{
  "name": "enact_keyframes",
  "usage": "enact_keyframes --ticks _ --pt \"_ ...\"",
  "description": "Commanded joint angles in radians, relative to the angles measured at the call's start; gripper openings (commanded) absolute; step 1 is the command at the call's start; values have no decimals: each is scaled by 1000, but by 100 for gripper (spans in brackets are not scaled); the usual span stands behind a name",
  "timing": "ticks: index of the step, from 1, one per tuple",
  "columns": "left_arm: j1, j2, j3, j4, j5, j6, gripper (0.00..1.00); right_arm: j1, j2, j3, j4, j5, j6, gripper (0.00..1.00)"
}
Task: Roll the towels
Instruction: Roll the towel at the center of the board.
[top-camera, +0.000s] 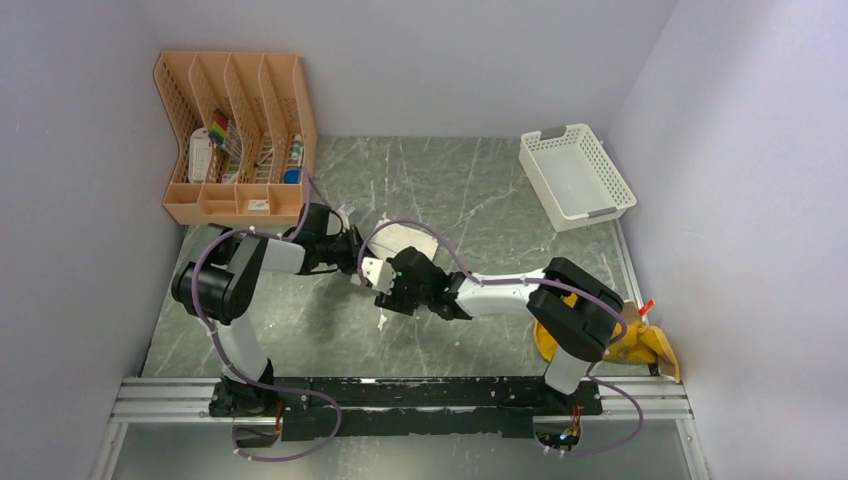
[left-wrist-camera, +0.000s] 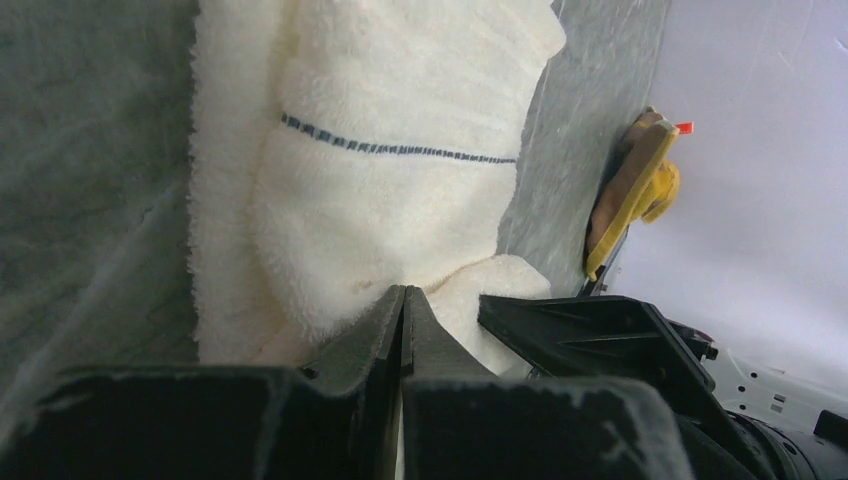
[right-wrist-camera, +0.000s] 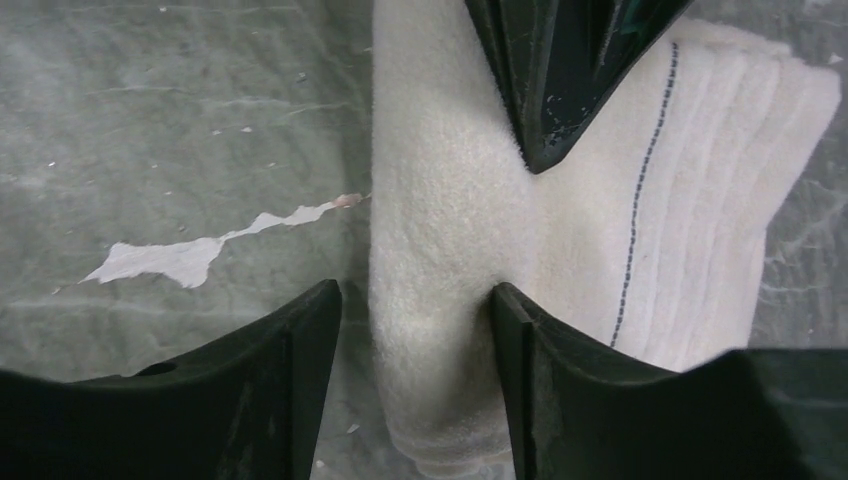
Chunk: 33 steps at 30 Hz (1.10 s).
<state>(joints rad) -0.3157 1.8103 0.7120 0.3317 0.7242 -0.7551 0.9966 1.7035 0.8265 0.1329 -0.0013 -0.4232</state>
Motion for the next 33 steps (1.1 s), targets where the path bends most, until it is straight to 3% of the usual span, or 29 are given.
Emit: enact_keyframes --ticks 1,6,11,15,20,33 --pt "-5 13 55 -82 -10 55 12 1 32 -8 55 88 62 53" --pt "5 -24 141 -188 -26 84 14 -3 55 -12 75 113 145 40" --pt "73 -94 187 -216 -40 54 21 -50 48 -4 68 0 225 33" --pt "147 -194 204 -241 -51 53 27 -136 33 -3 69 -179 304 31" --pt "164 -262 228 -325 -81 115 29 -242 53 24 65 -369 408 31" --pt "104 -284 60 -186 14 97 28 -419 218 143 61 -698 646 33"
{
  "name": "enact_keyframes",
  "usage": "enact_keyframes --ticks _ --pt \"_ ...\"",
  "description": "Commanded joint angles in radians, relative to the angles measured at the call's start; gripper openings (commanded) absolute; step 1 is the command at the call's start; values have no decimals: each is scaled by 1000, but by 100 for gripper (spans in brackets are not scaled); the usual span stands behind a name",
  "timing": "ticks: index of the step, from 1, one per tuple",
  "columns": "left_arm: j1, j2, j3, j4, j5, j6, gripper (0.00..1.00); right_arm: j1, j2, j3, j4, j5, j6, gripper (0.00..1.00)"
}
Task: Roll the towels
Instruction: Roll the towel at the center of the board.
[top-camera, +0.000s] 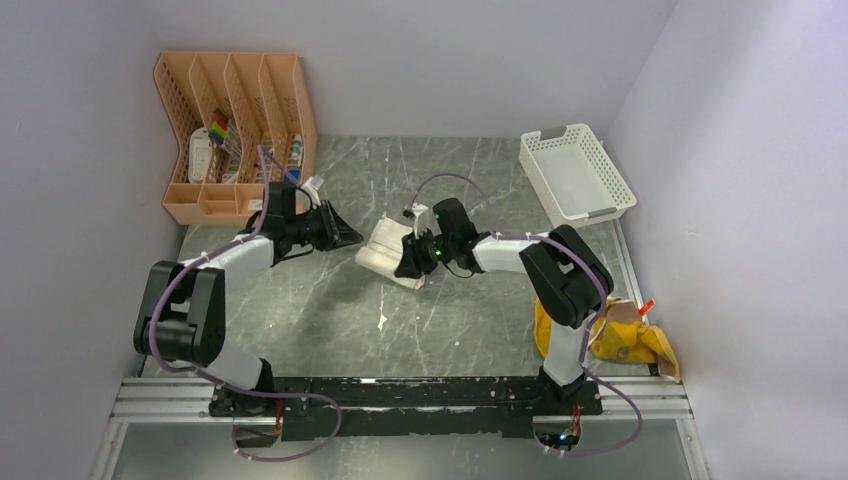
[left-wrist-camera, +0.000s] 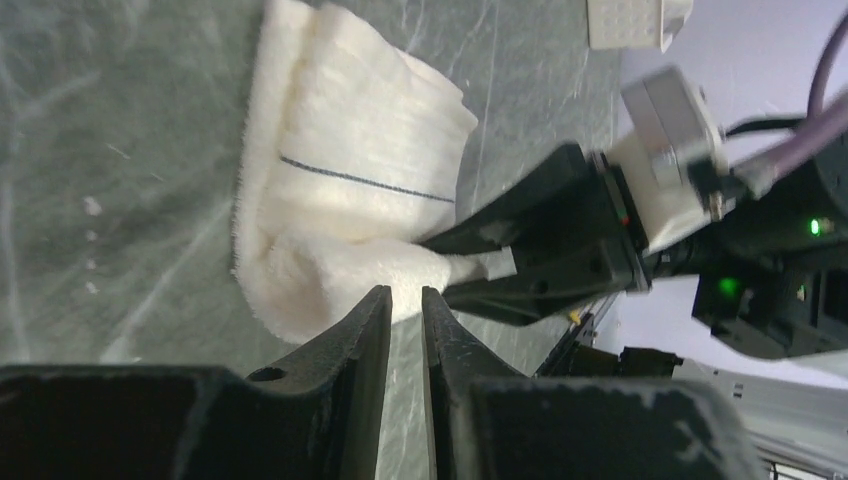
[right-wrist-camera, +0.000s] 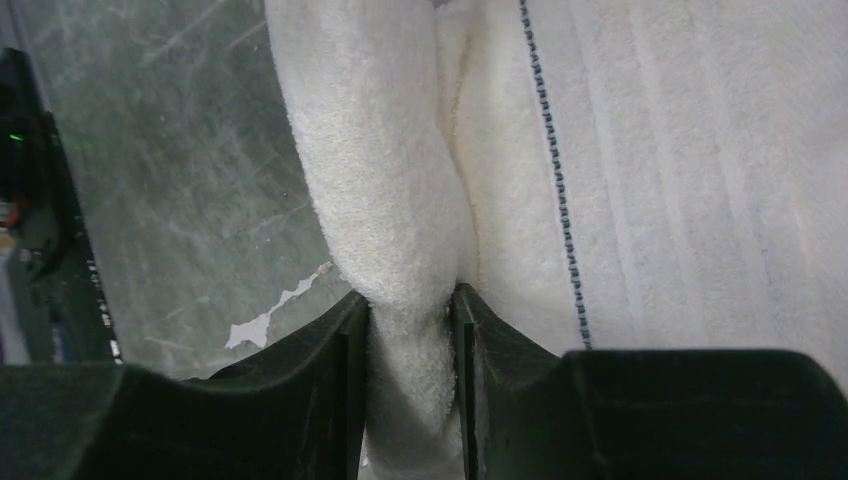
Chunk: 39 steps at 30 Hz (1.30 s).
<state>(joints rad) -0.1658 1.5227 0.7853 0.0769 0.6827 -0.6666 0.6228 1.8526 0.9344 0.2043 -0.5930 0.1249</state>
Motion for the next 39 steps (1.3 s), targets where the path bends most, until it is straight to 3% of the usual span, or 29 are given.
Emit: enact_keyframes --ticks 1,6,14,16,20,22,29,39 --pt "-63 8 -16 91 58 -4 28 -61 83 36 6 -128 125 34" --pt "-131 70 -26 189 40 -50 28 -96 135 60 27 -189 190 34" --pt "-135 282 3 318 40 -64 25 -105 133 133 -26 -188 166 38" --pt "-134 322 25 342 37 -76 25 -105 114 139 -35 -175 155 46" --pt "-134 378 70 370 30 -97 25 -104 23 130 -43 -102 92 72" --pt "-135 394 89 377 25 -103 25 -92 -58 116 -58 -12 15 79" --pt "-135 446 186 302 23 -60 25 110 -294 -15 -44 336 -425 81" --pt "-135 493 276 229 3 -25 25 175 -147 60 -139 424 -557 70"
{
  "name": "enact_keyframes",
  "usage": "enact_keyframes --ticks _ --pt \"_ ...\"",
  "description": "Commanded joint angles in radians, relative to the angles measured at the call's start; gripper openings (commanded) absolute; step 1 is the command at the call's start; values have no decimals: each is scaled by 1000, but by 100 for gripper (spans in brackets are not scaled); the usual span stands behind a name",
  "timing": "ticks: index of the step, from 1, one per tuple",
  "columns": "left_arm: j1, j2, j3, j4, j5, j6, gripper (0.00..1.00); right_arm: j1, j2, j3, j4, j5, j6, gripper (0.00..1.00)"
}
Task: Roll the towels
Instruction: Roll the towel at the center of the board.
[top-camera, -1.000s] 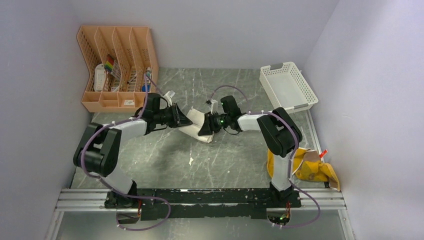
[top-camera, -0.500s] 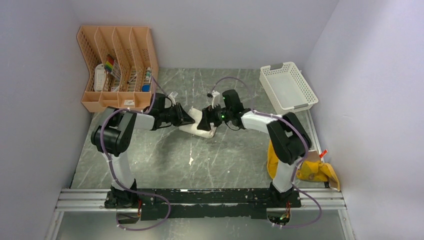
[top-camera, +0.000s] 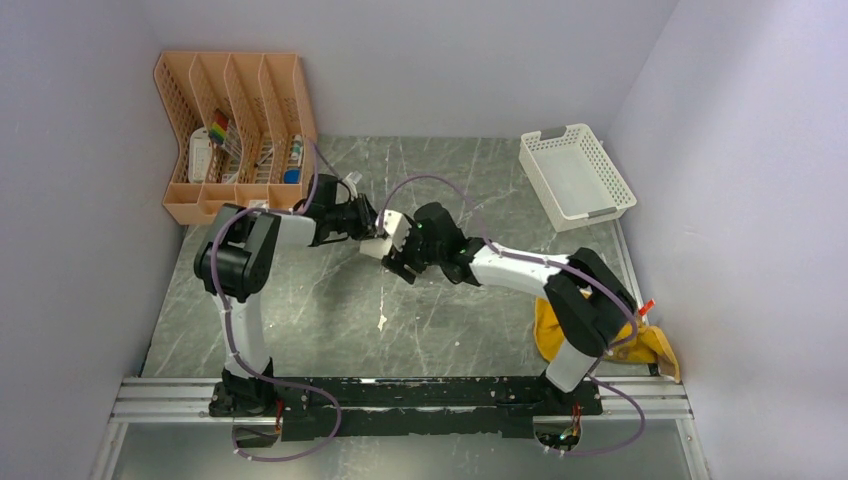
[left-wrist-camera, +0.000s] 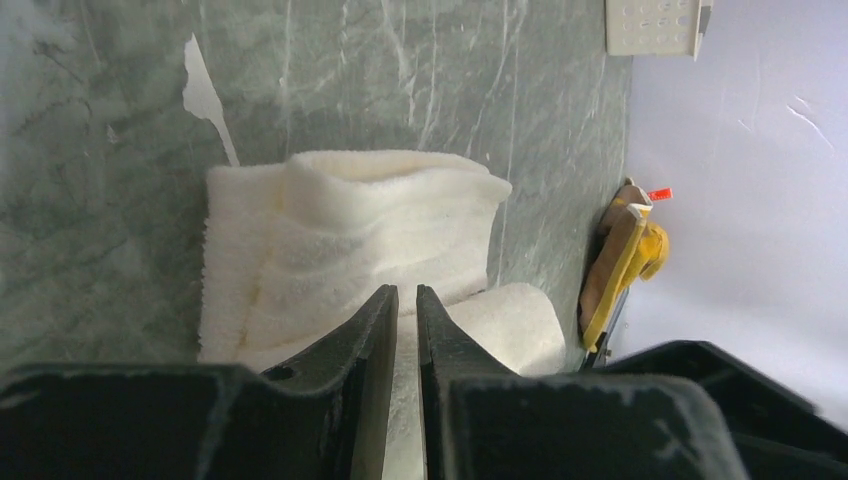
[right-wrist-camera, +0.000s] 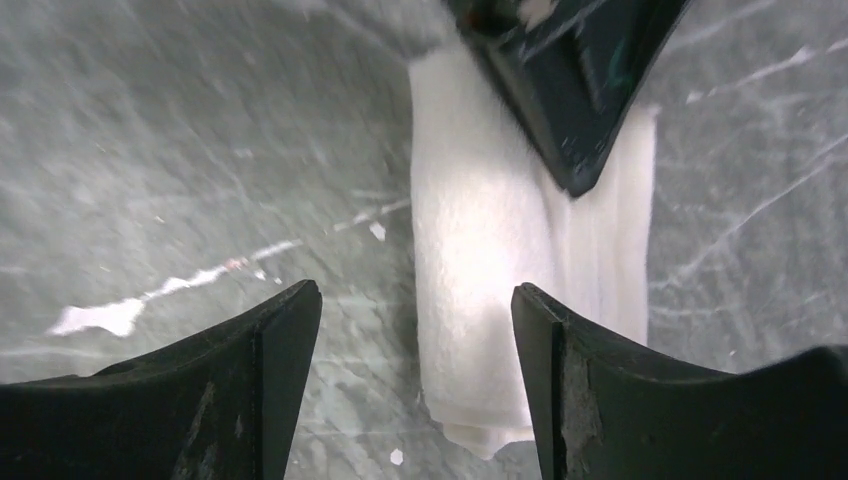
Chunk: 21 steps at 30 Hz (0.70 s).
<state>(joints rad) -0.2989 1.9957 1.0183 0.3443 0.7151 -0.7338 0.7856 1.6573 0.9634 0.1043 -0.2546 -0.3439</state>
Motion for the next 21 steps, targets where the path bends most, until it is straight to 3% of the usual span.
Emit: enact_keyframes --ticks 1,13,21 --pt "-1 23 52 -48 -32 47 25 13 62 31 -36 99 -94 70" --pt "7 30 200 -192 -49 84 24 8 159 81 -47 179 -93 61" --pt "77 -192 237 -329 -110 119 27 -91 224 169 -98 -46 22 45"
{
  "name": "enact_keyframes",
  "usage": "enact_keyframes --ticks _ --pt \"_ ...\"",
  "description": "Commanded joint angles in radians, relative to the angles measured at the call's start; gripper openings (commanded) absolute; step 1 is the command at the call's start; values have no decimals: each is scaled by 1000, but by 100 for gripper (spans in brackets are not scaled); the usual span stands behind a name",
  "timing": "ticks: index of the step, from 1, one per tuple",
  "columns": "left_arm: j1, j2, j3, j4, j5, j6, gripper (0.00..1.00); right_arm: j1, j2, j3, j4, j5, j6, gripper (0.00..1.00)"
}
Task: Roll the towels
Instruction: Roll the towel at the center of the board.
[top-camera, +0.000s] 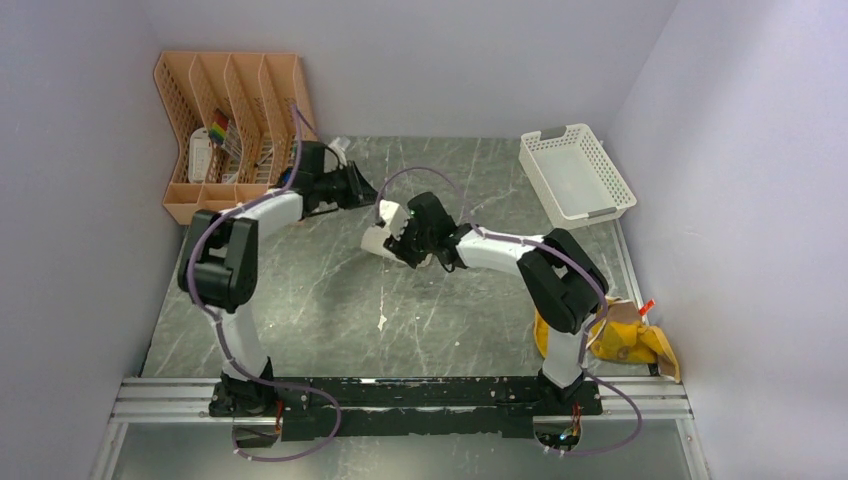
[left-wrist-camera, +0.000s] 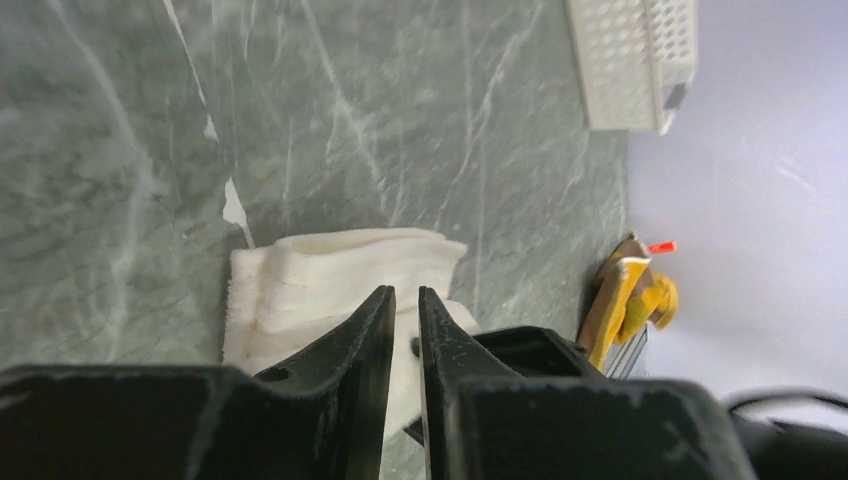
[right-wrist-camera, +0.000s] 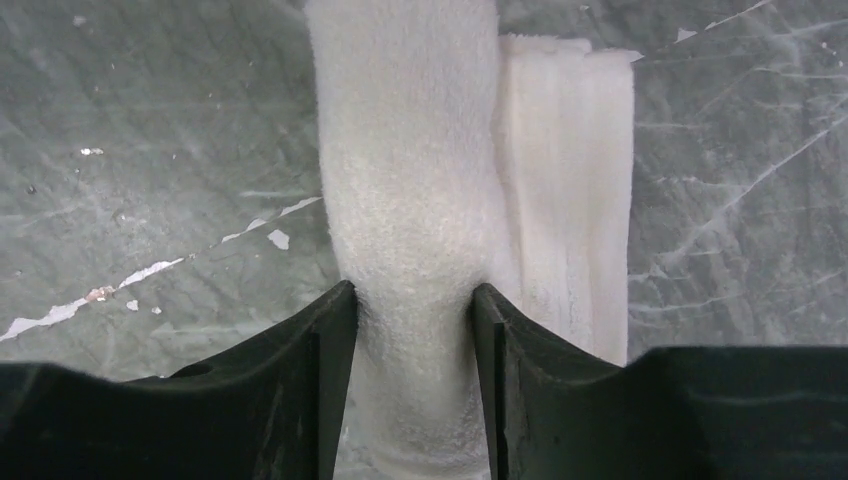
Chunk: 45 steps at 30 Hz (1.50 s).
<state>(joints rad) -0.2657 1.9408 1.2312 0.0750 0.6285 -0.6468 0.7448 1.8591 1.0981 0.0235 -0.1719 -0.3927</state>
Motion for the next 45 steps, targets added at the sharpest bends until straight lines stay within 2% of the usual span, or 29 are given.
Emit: enact_keyframes --ticks 1,6,9,12,15,18,26,31,34,38,42,45 --pt "51 -156 9 -64 -13 33 27 -65 27 40 -14 -163 86 44" --pt "52 -236 -148 -29 21 24 28 -167 71 99 -35 -366 170 40" --pt "36 -266 -246 19 12 6 27 -207 140 198 -118 -498 192 40" --pt "0 -272 -283 35 -16 1 27 -235 231 292 -193 -586 217 39" --pt "-25 -243 -277 64 -18 -17 27 -277 309 358 -221 -685 288 39" --pt "-41 -196 -246 86 -30 -22 27 -317 344 370 -180 -758 377 38" --pt "-46 -40 -125 103 -26 -25 26 -368 350 378 -144 -812 432 39" --pt "-50 20 -77 93 -33 -29 25 -371 352 416 -162 -792 445 43" --pt "-53 34 -57 83 -46 -25 25 -370 311 412 -150 -732 438 61" --pt "-58 62 -11 53 -60 -7 25 -363 155 316 -43 -573 383 73" --pt "-63 96 35 25 -59 4 25 -308 -15 210 -8 -373 224 78" --pt "-66 123 68 2 -61 15 25 -222 -105 117 14 -245 70 81"
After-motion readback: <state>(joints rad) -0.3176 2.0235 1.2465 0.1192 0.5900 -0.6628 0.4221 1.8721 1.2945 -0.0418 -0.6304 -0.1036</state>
